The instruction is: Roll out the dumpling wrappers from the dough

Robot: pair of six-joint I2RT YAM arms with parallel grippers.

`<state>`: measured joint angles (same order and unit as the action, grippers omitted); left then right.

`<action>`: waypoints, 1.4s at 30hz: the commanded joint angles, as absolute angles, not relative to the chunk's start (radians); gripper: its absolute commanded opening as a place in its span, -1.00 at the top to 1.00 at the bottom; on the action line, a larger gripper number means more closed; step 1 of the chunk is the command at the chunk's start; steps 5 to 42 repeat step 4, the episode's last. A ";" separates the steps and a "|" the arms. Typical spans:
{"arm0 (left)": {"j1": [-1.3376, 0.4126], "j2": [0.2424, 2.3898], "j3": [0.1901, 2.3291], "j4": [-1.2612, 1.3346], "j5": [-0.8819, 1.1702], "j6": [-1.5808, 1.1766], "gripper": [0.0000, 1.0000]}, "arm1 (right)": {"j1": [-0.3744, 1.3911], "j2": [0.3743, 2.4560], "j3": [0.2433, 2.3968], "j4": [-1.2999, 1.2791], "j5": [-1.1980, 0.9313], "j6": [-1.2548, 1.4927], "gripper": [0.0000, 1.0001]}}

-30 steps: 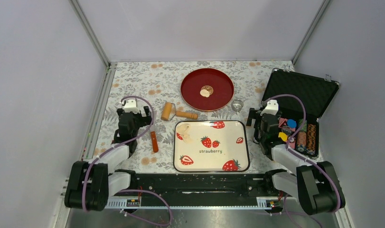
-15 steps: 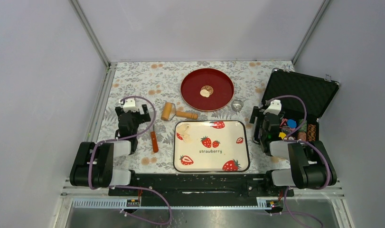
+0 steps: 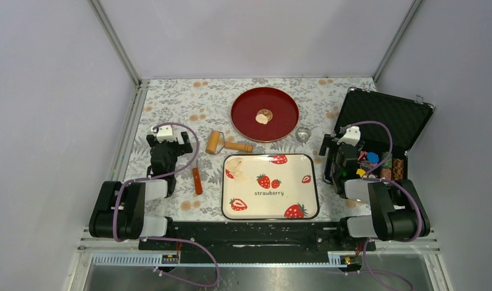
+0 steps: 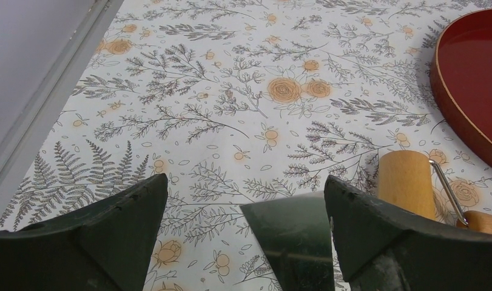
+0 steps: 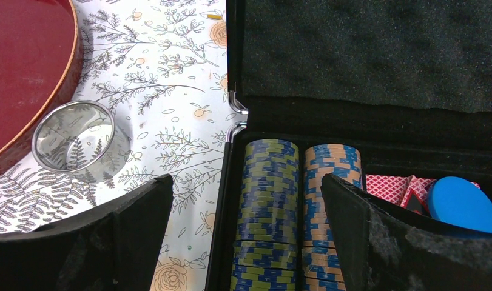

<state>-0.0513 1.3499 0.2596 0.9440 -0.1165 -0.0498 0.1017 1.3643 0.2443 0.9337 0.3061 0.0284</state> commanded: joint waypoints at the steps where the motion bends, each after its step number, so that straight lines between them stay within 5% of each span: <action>1: -0.049 1.345 0.258 1.021 -0.119 -0.050 -0.98 | 0.097 1.363 0.265 1.008 0.346 0.034 -0.97; 42: -0.049 1.345 0.258 1.020 -0.118 -0.049 -0.98 | 0.097 1.362 0.265 1.008 0.347 0.035 -0.97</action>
